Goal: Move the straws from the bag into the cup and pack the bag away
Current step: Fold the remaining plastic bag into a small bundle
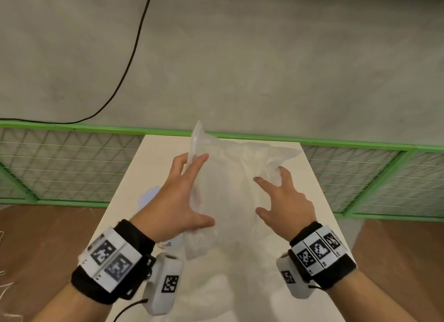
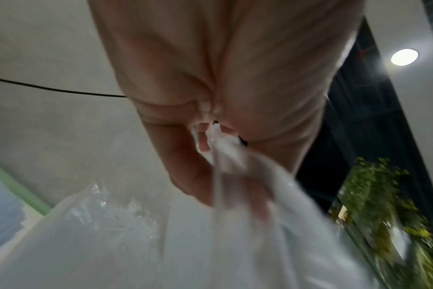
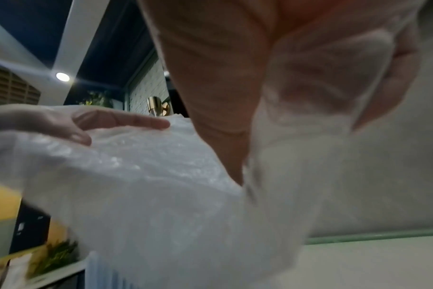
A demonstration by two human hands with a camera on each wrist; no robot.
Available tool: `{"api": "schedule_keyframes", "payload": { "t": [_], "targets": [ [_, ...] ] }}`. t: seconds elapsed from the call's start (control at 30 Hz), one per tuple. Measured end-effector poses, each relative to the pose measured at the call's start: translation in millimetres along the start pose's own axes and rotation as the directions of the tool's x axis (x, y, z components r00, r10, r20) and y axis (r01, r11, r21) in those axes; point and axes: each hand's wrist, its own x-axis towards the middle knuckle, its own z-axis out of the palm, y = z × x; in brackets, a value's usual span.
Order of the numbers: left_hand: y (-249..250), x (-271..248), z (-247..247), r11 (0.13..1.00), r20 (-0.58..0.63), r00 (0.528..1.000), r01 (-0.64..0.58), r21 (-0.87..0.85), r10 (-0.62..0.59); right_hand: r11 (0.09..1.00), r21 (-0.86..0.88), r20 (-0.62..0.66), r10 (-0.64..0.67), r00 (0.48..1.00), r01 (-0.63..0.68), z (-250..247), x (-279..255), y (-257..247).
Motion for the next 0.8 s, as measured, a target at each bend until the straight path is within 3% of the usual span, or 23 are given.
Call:
{"api": "schedule_keyframes", "payload": {
  "t": [0.07, 0.13, 0.23, 0.3, 0.37, 0.4, 0.47, 0.53, 0.6, 0.7, 0.8],
  "targets": [
    [3, -2, 11, 0.999, -0.028, 0.999, -0.031, -0.005, 0.031, 0.994, 0.096, -0.069, -0.043, 0.997, 0.049, -6, -5, -10],
    [5, -2, 23, 0.996, -0.068, 0.995, -0.074, -0.049, 0.070, 0.947, 0.266, -0.142, -0.145, 0.979, 0.178, -13, -16, -20],
    [10, 1, 35, 0.975, -0.087, 0.991, -0.118, -0.189, 0.103, 0.742, 0.552, -0.156, -0.357, 0.921, 0.381, -25, -39, -36],
    [12, 2, 38, 0.954, -0.090, 0.990, -0.132, -0.269, 0.112, 0.559, 0.758, -0.054, -0.461, 0.886, 0.337, -32, -52, -42],
    [7, 2, 37, 0.955, -0.107, 0.985, -0.158, -0.252, 0.135, 0.447, 0.866, 0.053, -0.525, 0.850, 0.222, -37, -57, -40],
    [3, 1, 34, 0.958, -0.121, 0.980, -0.181, -0.222, 0.157, 0.419, 0.881, 0.037, -0.524, 0.851, 0.219, -40, -56, -37],
    [-5, -3, 27, 0.952, -0.127, 0.973, -0.216, -0.216, 0.192, 0.414, 0.850, -0.147, -0.407, 0.901, 0.326, -49, -49, -26],
    [-9, -9, 21, 0.901, -0.068, 0.981, -0.195, -0.387, 0.184, 0.463, 0.784, -0.333, -0.250, 0.909, 0.415, -59, -34, -9],
    [-8, -14, 15, 0.835, -0.005, 0.986, -0.147, -0.530, 0.170, 0.529, 0.749, -0.362, -0.177, 0.915, 0.399, -68, -16, 9],
    [-8, -20, 6, 0.879, 0.046, 0.972, -0.186, -0.440, 0.229, 0.600, 0.751, -0.101, -0.310, 0.945, 0.277, -77, 4, 26],
    [-5, -21, -3, 0.900, 0.090, 0.946, -0.262, -0.349, 0.311, 0.468, 0.880, 0.133, -0.416, 0.899, 0.086, -76, 15, 29]
  ]
}}
